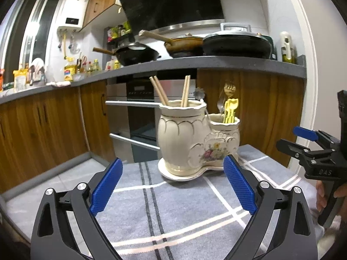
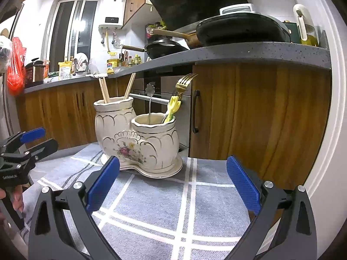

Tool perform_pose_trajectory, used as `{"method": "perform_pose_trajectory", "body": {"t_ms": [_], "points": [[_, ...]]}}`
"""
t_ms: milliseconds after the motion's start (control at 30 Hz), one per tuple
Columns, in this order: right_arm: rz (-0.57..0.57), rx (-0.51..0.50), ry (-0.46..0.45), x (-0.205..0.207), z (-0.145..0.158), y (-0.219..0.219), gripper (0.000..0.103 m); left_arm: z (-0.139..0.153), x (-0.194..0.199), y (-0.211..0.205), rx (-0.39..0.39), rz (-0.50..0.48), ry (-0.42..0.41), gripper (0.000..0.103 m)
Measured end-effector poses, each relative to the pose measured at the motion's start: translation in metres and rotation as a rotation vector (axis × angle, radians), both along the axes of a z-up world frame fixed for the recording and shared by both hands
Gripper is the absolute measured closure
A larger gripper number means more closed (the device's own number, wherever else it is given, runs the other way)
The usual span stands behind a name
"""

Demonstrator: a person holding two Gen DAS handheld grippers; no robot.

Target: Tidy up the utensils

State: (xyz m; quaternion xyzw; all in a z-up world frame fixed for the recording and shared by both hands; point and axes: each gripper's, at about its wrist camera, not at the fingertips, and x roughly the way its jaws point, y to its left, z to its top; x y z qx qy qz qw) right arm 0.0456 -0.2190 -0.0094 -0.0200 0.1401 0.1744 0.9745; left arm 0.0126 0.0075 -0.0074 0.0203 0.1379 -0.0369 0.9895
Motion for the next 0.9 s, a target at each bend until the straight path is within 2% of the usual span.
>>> {"method": "perform_pose_trajectory", "body": {"t_ms": [900], "points": [[0.004, 0.005, -0.002, -0.0001, -0.0005, -0.0012, 0.005, 0.0008, -0.0031, 0.0016, -0.001, 0.032, -0.007, 0.007]]}}
